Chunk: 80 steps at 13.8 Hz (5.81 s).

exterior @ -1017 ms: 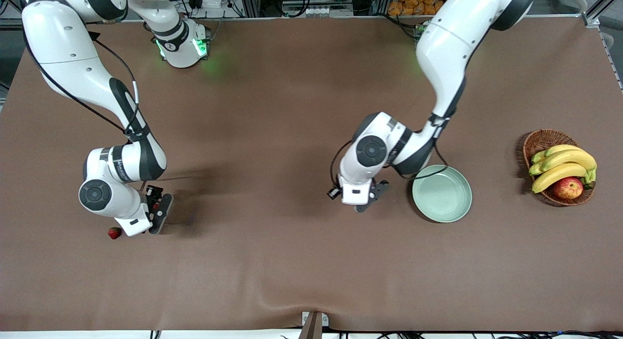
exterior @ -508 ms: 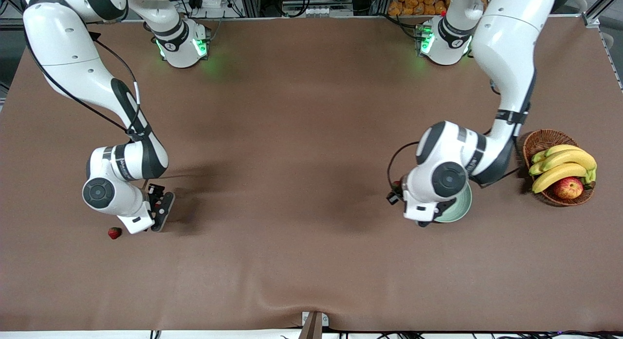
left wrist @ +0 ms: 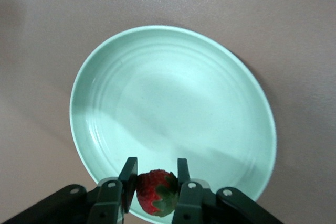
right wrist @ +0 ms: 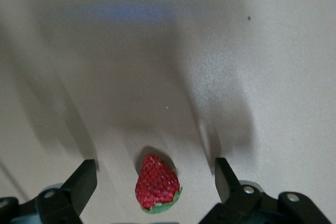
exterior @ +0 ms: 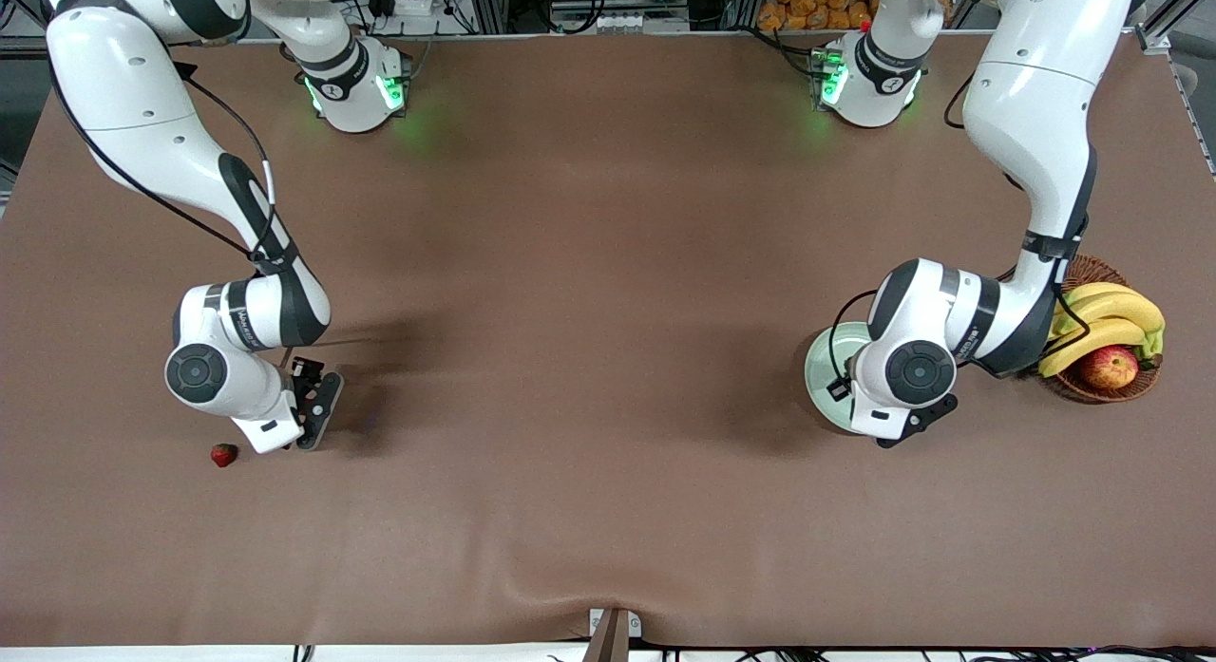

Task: Collect all strawberries into plate
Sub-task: 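Grasp the second strawberry with the right gripper while the left gripper drops one, then carry the strawberry toward the left gripper, which comes to take it, then reach the last strawberry with the right gripper while the left gripper carries one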

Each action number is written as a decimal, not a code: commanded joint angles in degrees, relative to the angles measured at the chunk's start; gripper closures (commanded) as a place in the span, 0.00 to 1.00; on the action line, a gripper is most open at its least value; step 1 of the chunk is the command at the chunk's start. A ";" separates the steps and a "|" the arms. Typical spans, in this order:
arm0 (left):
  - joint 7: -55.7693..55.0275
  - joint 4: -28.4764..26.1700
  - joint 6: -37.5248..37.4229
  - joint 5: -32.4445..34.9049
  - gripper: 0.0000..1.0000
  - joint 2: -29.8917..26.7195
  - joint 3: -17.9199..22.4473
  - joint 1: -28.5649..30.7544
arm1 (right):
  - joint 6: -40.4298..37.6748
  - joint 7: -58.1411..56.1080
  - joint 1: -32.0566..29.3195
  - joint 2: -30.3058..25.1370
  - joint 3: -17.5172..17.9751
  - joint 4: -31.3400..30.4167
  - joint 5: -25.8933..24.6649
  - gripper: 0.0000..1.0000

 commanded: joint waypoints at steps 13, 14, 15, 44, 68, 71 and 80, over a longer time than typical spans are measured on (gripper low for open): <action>4.34 0.97 -0.24 0.28 0.00 -2.41 -1.76 2.50 | 4.82 -7.25 2.00 -7.04 1.20 -1.48 -0.80 1.00; 4.34 1.05 -0.50 -0.25 0.00 -2.85 -2.29 2.94 | 4.82 -7.08 4.11 -7.04 1.12 -0.26 -0.63 1.00; 4.34 1.05 -0.76 -0.25 0.00 -2.94 -2.38 2.94 | 4.91 -6.64 6.22 -6.87 1.20 1.23 -0.10 1.00; -7.51 3.78 -1.56 -7.72 0.00 -0.66 -4.93 -5.05 | 9.22 67.19 42.36 17.31 1.03 29.11 4.39 0.77; -48.22 9.93 30.35 -12.91 0.04 14.28 -4.49 -20.17 | -13.81 67.45 0.46 4.82 0.59 27.35 4.47 0.00; -47.78 10.02 30.44 -13.09 0.20 14.55 -4.49 -20.09 | -13.64 67.45 -4.82 5.08 0.68 25.51 4.82 0.00; -40.07 9.58 24.58 -10.11 1.00 8.25 -3.61 -17.02 | -11.88 62.20 -11.95 11.06 0.94 25.51 10.71 0.00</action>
